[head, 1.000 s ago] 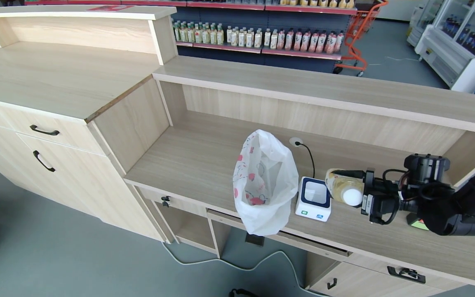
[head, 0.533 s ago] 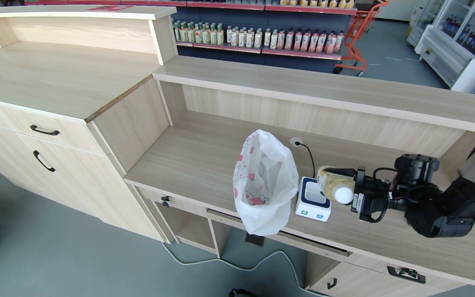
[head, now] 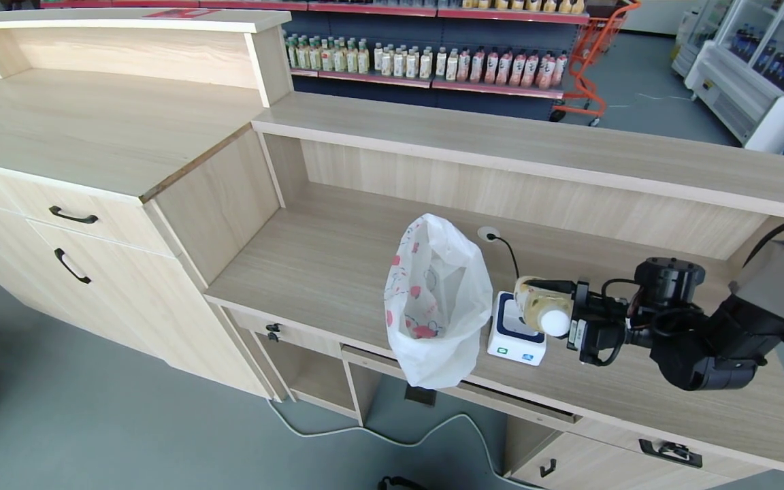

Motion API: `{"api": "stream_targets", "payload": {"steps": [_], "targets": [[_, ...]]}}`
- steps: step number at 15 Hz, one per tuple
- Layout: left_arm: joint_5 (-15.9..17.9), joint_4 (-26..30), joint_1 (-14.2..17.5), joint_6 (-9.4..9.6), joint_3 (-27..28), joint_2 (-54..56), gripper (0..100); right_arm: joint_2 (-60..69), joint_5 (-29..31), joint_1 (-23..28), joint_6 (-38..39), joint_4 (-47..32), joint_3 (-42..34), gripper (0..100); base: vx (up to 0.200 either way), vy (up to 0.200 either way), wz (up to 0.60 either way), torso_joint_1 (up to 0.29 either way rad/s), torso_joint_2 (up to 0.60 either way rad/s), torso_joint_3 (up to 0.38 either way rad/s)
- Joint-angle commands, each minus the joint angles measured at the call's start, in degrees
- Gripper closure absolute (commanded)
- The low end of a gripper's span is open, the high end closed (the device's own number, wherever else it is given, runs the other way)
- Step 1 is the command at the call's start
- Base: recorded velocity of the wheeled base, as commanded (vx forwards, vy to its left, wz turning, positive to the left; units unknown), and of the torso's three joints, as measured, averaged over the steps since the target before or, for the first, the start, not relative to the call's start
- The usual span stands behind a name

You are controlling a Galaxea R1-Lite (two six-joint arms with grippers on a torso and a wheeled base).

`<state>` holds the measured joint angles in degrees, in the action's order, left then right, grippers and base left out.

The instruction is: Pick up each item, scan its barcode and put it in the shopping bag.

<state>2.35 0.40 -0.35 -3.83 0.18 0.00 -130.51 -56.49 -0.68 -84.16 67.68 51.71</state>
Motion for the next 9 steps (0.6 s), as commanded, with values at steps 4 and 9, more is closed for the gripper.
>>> {"api": "stream_targets", "payload": {"steps": [4,9], "targets": [[0.02,-0.05,0.0,-0.04,-0.01,0.0,0,-1.94,-0.02,-0.9,0.4,0.87,1.46,100,0.0,0.0,0.0,0.0,0.0,0.0],[0.02,0.04,0.0,-0.04,-0.01,0.0,0,-3.87,-0.02,-1.51,0.67,0.87,4.89,100,0.0,0.0,0.0,0.0,0.0,0.0]]}}
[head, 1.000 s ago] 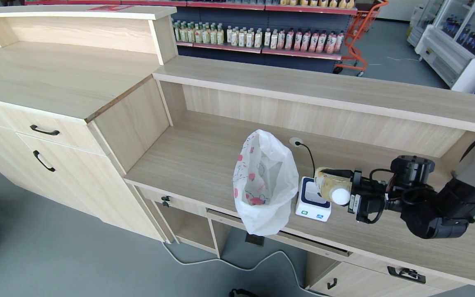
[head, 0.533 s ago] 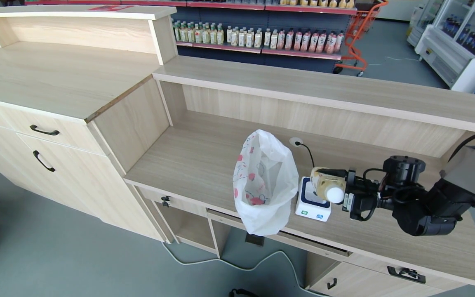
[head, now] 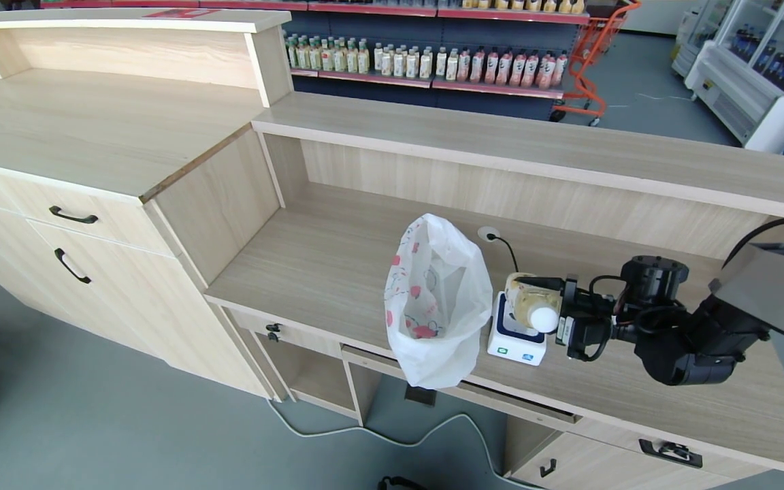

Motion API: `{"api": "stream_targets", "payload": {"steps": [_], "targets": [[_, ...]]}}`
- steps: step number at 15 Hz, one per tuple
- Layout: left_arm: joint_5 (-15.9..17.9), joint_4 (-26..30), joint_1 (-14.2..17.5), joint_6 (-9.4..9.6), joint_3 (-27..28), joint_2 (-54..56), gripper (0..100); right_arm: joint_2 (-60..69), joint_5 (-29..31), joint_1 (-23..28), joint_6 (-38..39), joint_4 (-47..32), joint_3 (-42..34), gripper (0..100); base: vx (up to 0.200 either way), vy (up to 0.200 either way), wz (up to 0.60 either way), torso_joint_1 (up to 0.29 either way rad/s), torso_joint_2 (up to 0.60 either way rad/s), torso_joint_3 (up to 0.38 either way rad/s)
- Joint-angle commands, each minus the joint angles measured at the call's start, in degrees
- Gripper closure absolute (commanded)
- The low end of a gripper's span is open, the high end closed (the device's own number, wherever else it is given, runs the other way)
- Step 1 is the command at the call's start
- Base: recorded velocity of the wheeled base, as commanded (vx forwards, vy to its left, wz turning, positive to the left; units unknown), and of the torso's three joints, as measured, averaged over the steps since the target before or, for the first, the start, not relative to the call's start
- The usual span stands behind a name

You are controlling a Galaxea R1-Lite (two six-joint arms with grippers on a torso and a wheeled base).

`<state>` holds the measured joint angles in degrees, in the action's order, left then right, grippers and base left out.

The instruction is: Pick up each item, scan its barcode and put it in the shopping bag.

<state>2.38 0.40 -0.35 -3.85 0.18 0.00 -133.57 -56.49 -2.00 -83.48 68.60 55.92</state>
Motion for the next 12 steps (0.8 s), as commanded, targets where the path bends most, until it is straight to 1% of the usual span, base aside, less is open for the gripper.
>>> {"api": "stream_targets", "payload": {"steps": [1,10,11,12], "targets": [[0.0,-0.05,0.0,-0.01,-0.01,0.0,0,-1.08,-0.02,-0.2,-0.01,-0.04,0.68,100,0.0,0.0,0.0,0.0,0.0,0.0],[0.0,-0.05,0.0,-0.01,-0.01,0.0,0,-2.04,0.15,0.15,0.42,-0.04,0.95,100,0.0,0.0,0.0,0.0,0.0,0.0],[0.0,-0.05,0.0,-0.01,-0.01,0.0,0,-1.34,0.15,0.24,2.01,0.13,0.95,100,0.0,0.0,0.0,0.0,0.0,0.0],[0.0,-0.05,0.0,-0.01,-0.01,0.0,0,0.59,0.15,0.24,5.17,0.66,0.95,100,0.0,0.0,0.0,0.0,0.0,0.0]]}}
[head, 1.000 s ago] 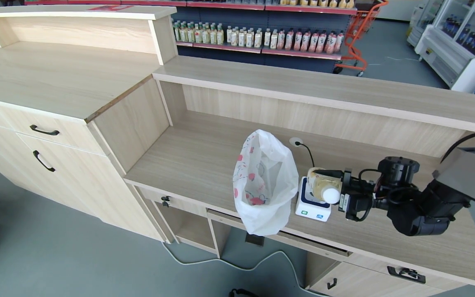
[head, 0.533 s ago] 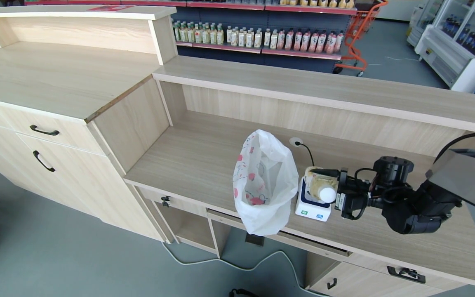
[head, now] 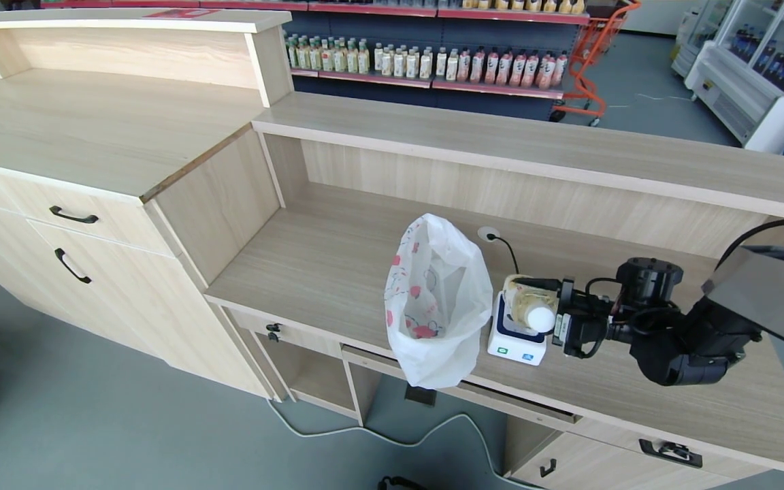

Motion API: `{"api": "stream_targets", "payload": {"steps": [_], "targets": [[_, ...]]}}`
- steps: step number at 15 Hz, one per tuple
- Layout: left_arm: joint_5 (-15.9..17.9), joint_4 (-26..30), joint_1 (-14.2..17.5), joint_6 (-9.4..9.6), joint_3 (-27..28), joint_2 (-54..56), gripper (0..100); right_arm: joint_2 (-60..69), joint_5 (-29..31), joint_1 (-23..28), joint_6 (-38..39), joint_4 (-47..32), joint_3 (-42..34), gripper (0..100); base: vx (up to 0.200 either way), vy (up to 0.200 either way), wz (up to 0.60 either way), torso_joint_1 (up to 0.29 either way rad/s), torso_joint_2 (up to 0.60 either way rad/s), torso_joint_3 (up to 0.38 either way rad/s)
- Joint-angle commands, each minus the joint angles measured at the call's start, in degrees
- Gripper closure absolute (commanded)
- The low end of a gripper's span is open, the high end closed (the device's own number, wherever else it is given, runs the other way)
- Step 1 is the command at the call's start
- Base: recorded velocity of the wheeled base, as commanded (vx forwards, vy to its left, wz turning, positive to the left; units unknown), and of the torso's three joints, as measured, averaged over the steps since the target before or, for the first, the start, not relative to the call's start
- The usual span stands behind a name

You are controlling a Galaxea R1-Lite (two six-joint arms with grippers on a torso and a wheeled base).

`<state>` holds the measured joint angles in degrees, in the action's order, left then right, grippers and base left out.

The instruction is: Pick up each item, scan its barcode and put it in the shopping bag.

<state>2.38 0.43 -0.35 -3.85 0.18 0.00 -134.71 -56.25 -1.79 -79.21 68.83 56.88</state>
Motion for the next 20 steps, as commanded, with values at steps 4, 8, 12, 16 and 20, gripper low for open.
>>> {"api": "stream_targets", "payload": {"steps": [4,8,12,16,20], "targets": [[0.0,-0.08,0.0,-0.01,-0.01,0.0,0,18.95,1.4,4.87,21.21,-0.1,-5.99,100,0.0,0.0,0.0,0.0,0.0,0.0],[0.0,0.01,0.0,-0.01,-0.01,0.0,0,34.95,26.98,5.48,57.51,1.4,-16.36,100,0.0,0.0,0.0,0.0,0.0,0.0],[0.0,0.01,0.0,-0.01,-0.01,0.0,0,43.21,47.63,3.55,77.46,-1.15,-28.93,100,0.0,0.0,0.0,0.0,0.0,0.0],[0.0,0.01,0.0,-0.01,-0.01,0.0,0,47.34,49.39,0.65,82.64,-1.77,-32.89,100,0.0,0.0,0.0,0.0,0.0,0.0],[0.0,-0.08,0.0,-0.01,-0.01,0.0,0,50.59,50.62,0.56,83.26,-10.82,-29.11,100,0.0,0.0,0.0,0.0,0.0,0.0]]}}
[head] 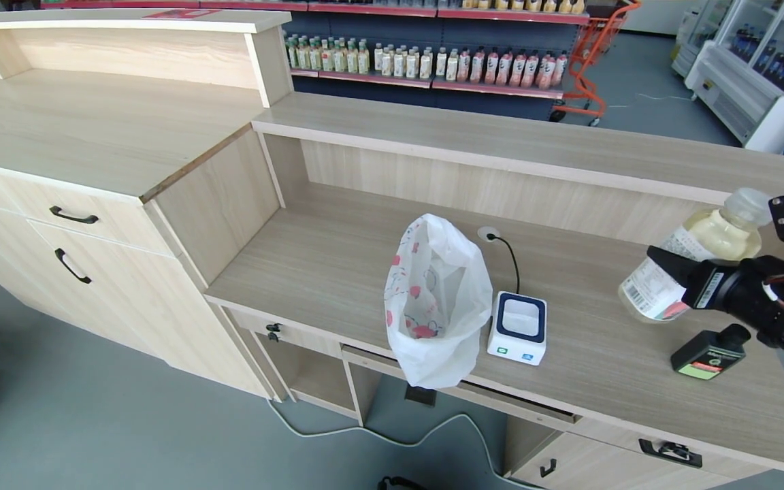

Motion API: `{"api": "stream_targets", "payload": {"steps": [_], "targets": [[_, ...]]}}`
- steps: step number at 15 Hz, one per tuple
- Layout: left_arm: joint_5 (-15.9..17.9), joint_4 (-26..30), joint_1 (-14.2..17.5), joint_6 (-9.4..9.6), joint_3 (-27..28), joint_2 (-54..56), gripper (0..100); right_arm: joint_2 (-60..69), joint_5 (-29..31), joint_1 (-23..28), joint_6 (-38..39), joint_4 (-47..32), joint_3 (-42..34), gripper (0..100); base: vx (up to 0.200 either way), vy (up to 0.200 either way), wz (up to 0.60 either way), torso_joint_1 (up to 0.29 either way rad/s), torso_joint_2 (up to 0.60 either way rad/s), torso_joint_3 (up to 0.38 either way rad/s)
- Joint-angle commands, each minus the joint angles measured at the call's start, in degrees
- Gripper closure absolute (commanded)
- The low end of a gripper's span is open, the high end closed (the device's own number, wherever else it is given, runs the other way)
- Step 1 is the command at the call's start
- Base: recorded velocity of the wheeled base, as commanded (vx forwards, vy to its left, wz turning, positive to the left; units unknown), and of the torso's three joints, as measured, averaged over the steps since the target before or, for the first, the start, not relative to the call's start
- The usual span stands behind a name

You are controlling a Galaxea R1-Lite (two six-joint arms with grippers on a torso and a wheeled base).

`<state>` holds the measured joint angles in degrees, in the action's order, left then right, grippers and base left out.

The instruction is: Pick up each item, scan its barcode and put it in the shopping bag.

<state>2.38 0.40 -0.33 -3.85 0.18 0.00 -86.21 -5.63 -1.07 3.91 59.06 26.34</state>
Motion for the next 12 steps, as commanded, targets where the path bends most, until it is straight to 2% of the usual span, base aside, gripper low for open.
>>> {"api": "stream_targets", "payload": {"steps": [1,5,8,12], "targets": [[0.0,0.04,-0.02,-0.01,-0.01,0.0,0,2.19,0.01,-0.25,0.22,-2.29,2.31,100,0.0,0.0,0.0,0.0,0.0,0.0],[0.0,0.04,-0.02,-0.01,-0.01,0.0,0,0.34,-0.08,-2.18,0.22,-2.81,5.12,100,0.0,0.0,0.0,0.0,0.0,0.0],[0.0,-0.05,-0.02,-0.01,-0.01,0.0,0,0.25,0.09,-6.66,0.31,-2.99,6.0,100,0.0,0.0,0.0,0.0,0.0,0.0],[0.0,-0.05,-0.02,0.07,-0.01,0.0,0,-2.91,0.09,-10.09,0.48,-2.73,7.76,100,0.0,0.2,0.0,-0.001,0.0,0.005]]}}
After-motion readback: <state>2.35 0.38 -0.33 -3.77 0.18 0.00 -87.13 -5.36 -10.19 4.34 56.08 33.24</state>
